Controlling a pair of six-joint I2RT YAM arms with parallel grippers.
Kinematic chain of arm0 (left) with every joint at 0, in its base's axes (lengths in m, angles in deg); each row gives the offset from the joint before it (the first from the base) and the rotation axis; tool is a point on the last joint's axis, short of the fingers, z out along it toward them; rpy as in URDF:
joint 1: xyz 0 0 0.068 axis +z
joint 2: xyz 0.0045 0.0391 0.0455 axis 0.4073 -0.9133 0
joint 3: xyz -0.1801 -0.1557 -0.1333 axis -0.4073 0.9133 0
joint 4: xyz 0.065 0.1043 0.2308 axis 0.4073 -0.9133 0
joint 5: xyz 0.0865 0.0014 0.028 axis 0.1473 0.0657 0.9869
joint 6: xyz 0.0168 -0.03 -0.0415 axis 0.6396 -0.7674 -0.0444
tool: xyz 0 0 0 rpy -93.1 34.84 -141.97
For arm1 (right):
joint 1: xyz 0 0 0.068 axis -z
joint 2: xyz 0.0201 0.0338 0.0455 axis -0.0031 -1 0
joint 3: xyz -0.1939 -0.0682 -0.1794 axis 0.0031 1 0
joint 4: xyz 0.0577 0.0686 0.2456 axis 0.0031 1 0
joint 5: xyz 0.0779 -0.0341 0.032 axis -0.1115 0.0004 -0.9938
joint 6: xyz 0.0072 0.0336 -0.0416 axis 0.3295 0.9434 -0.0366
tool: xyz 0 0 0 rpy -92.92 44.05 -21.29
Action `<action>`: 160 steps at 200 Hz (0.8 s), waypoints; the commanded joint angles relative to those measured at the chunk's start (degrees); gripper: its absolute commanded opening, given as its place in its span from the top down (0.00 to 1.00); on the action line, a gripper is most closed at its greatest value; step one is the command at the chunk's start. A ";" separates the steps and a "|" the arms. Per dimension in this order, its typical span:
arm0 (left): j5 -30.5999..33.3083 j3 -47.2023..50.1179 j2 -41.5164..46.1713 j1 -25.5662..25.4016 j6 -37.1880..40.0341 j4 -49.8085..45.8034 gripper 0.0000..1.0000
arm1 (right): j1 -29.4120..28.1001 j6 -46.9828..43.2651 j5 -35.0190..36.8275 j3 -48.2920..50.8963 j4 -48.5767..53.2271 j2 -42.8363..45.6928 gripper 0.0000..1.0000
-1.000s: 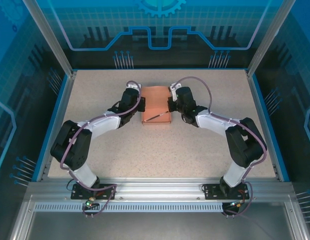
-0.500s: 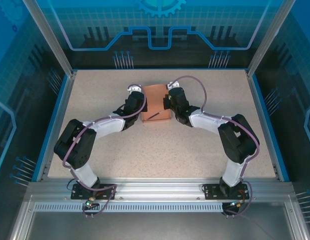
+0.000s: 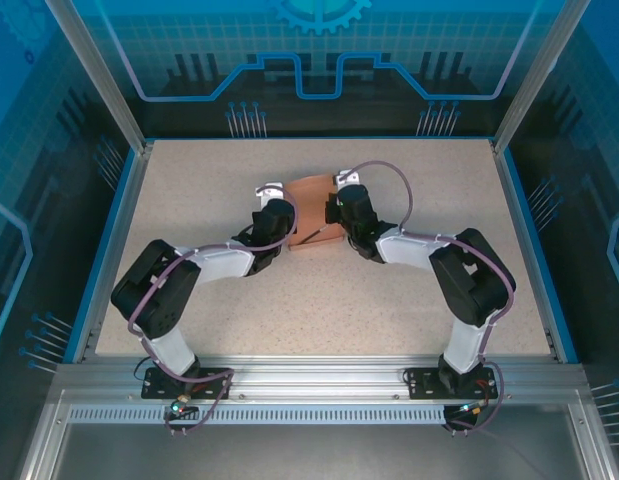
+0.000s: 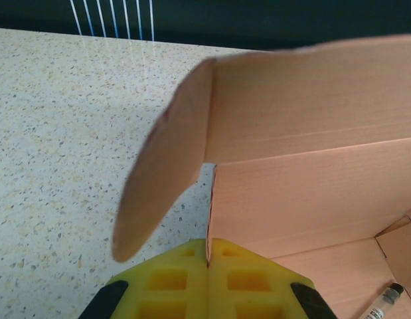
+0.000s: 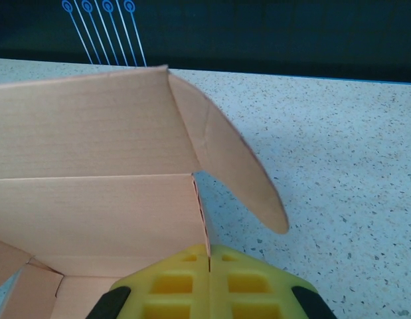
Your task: Fold the paper box
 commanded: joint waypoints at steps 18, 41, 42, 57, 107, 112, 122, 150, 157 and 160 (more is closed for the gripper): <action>2.52 2.51 -1.32 -1.96 -1.80 4.83 1.00 | -2.05 2.07 -1.29 2.48 -7.91 -0.67 1.00; 3.81 4.21 -1.70 -3.11 -2.23 6.62 1.00 | -2.43 2.79 -1.29 4.91 -10.95 -0.44 1.00; 3.85 4.27 -1.83 -3.15 -2.23 6.69 1.00 | -2.44 2.84 -1.29 5.04 -11.06 -0.44 1.00; 4.94 5.39 -2.30 -4.14 -2.39 7.99 1.00 | -2.63 3.15 -1.25 6.57 -12.91 -0.33 1.00; 8.69 8.42 -3.76 -7.26 -3.42 11.94 0.99 | -3.47 3.79 0.05 11.52 -17.73 -0.43 1.00; 8.94 8.67 -3.92 -7.50 -3.51 12.25 0.99 | -3.55 3.78 0.19 11.96 -18.13 -0.44 1.00; 9.44 8.88 -4.28 -7.97 -3.64 12.72 0.99 | -3.73 3.74 0.45 12.66 -18.93 -0.42 1.00; 10.46 10.15 -4.84 -8.90 -3.67 14.07 0.98 | -4.12 3.34 0.79 14.65 -20.96 -0.60 1.00; 10.52 10.55 -4.80 -9.08 -3.74 14.35 0.98 | -4.25 3.17 0.88 15.19 -21.31 -0.57 1.00; 10.56 10.72 -4.78 -9.17 -3.75 14.42 0.98 | -4.34 3.04 0.99 15.46 -21.55 -0.67 1.00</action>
